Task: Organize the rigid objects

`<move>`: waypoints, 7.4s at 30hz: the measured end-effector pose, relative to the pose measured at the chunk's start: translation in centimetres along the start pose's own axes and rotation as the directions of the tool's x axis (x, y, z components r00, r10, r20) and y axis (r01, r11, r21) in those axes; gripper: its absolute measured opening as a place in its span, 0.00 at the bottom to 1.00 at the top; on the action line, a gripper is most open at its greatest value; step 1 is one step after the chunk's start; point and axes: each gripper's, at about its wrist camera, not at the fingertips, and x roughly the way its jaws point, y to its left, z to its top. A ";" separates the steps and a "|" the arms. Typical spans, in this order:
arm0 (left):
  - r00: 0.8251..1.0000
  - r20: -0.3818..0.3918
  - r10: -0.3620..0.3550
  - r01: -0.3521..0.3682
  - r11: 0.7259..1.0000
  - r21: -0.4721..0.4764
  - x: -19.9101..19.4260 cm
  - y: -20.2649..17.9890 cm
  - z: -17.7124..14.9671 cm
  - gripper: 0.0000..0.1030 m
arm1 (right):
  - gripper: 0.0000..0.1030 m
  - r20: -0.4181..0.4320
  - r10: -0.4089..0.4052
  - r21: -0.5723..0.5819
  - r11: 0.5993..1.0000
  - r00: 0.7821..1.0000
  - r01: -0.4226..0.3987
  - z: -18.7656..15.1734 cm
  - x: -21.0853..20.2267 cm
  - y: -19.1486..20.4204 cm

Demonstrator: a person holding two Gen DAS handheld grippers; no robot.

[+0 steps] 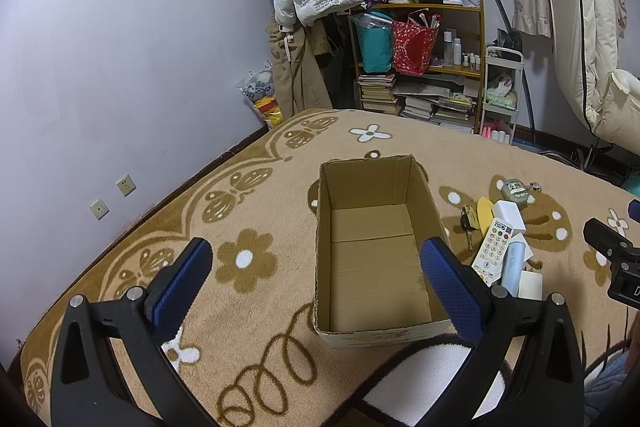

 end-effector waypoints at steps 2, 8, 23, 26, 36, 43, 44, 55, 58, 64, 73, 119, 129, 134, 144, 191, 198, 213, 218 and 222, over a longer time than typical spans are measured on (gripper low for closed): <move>1.000 0.000 0.000 0.000 1.000 0.000 0.0 0.0 0.0 1.00 | 1.00 0.001 -0.001 0.000 1.000 1.000 0.001 0.0 0.0 0.0; 1.000 -0.002 -0.002 0.002 1.000 0.001 0.0 0.0 0.0 1.00 | 1.00 0.000 -0.001 -0.001 1.000 1.000 0.001 0.0 0.0 0.0; 0.999 -0.031 -0.034 0.035 0.999 0.034 2.2 -0.3 1.0 1.00 | 1.00 -0.020 -0.013 0.021 1.000 1.000 0.013 0.4 0.9 -1.2; 0.998 -0.046 -0.041 0.043 0.998 0.036 3.4 -0.4 1.3 1.00 | 1.00 -0.037 -0.020 0.031 0.999 0.999 0.021 0.7 1.5 -1.8; 0.995 -0.086 -0.056 0.059 0.998 0.034 6.9 -0.8 1.5 1.00 | 1.00 -0.114 -0.060 0.000 0.998 0.992 0.060 0.3 5.4 -1.4; 0.989 -0.149 -0.013 0.018 0.999 0.032 10.1 -0.6 1.0 1.00 | 1.00 -0.185 -0.081 -0.033 0.997 0.979 0.076 -0.6 8.7 -1.0; 0.987 -0.159 -0.005 0.010 1.000 0.028 10.4 -0.5 0.8 1.00 | 1.00 -0.198 -0.081 -0.035 0.997 0.977 0.076 -0.7 9.2 -0.9; 0.965 -0.260 0.036 -0.033 0.999 0.016 13.5 1.0 0.0 0.96 | 1.00 -0.325 -0.141 -0.079 0.989 0.935 0.122 -3.2 13.8 -1.6; 0.958 -0.285 0.025 -0.016 0.999 0.033 14.0 0.7 -0.4 0.88 | 1.00 -0.360 -0.169 -0.087 0.985 0.918 0.148 -3.9 14.6 -2.1; 0.949 -0.315 0.016 0.005 0.998 0.066 14.8 -0.2 -1.0 0.78 | 1.00 -0.407 -0.193 -0.093 0.981 0.893 0.170 -4.7 15.8 -3.0; 0.928 -0.372 -0.002 0.028 0.998 0.065 16.0 -0.4 -2.0 0.44 | 1.00 -0.446 -0.168 -0.041 0.985 0.879 0.168 -5.6 16.8 -4.0; 0.907 -0.414 -0.075 0.076 0.997 -0.014 17.2 0.7 -2.7 0.05 | 0.46 -0.143 0.143 -0.147 0.975 0.979 -0.164 3.6 9.2 7.4; 0.909 -0.413 -0.065 0.071 0.997 -0.001 17.0 0.4 -2.8 0.05 | 0.46 -0.118 0.287 -0.113 0.947 0.950 -0.300 5.9 10.5 10.6; 0.911 -0.410 -0.054 0.063 0.998 0.010 17.0 0.1 -2.9 0.05 | 0.46 -0.145 0.347 -0.080 0.929 0.927 -0.361 5.1 11.1 11.3; 0.909 -0.413 -0.055 0.062 0.998 0.005 17.0 0.0 -2.8 0.05 | 0.46 -0.240 0.371 -0.070 0.915 0.897 -0.397 2.9 12.9 12.9; 0.903 -0.423 -0.070 0.055 0.997 -0.047 17.2 1.0 -3.3 0.05 | 0.96 -0.296 0.108 0.095 0.992 0.949 -0.084 1.1 13.5 0.2; 0.902 -0.426 -0.072 0.055 0.997 -0.050 17.2 0.9 -3.3 0.05 | 0.96 -0.350 0.036 0.054 0.998 0.936 -0.018 -0.5 15.4 0.0; 0.901 -0.427 -0.073 0.057 0.997 -0.052 17.2 0.9 -3.2 0.05 | 0.71 -0.439 -0.006 0.017 1.000 0.899 0.015 -3.9 18.6 1.4; 0.901 -0.428 -0.074 0.057 0.997 -0.054 17.3 1.0 -3.3 0.06 | 0.64 -0.480 0.023 0.075 0.997 0.877 0.015 -4.6 19.2 1.7; 0.901 -0.428 -0.077 0.058 0.997 -0.056 17.2 0.9 -3.3 0.06 | 0.42 -0.499 0.024 0.069 0.998 0.866 0.012 -5.2 19.6 2.4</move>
